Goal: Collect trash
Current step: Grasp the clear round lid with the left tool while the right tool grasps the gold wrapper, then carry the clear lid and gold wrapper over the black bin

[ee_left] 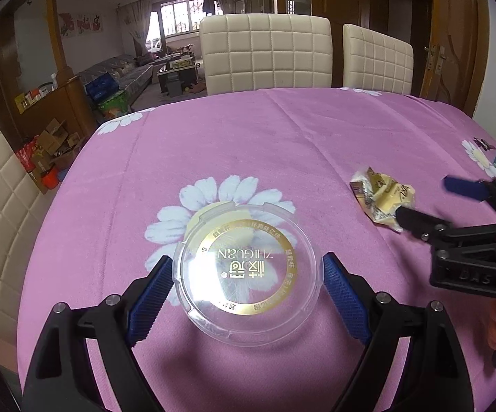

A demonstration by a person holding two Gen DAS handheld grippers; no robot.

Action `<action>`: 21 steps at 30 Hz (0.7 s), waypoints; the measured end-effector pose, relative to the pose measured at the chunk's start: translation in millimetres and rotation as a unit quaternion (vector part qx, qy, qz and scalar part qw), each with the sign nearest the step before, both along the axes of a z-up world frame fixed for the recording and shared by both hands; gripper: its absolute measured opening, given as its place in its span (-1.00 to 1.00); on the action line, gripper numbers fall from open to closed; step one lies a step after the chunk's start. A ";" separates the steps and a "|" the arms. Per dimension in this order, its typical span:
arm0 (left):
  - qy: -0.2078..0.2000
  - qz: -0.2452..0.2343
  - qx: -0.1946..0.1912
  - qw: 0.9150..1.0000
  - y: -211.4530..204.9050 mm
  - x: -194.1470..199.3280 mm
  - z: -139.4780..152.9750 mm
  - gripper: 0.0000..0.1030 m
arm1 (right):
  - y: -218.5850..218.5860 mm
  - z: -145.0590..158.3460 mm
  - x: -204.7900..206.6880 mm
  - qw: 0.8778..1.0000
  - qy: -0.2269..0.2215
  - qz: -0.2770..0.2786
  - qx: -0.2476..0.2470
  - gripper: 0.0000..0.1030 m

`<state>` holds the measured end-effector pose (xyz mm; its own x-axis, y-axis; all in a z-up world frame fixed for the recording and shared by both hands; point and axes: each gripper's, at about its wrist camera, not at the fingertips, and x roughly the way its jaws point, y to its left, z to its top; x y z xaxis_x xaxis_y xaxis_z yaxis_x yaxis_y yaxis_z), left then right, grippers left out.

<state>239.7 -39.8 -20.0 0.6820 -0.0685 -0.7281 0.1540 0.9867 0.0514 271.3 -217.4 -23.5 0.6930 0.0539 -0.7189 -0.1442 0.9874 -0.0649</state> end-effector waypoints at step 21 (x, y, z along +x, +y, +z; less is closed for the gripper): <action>0.002 -0.013 0.028 1.000 5.2 -25.9 1.8 0.64 | 46.3 14.9 -45.9 0.994 0.021 0.104 -0.020 -0.37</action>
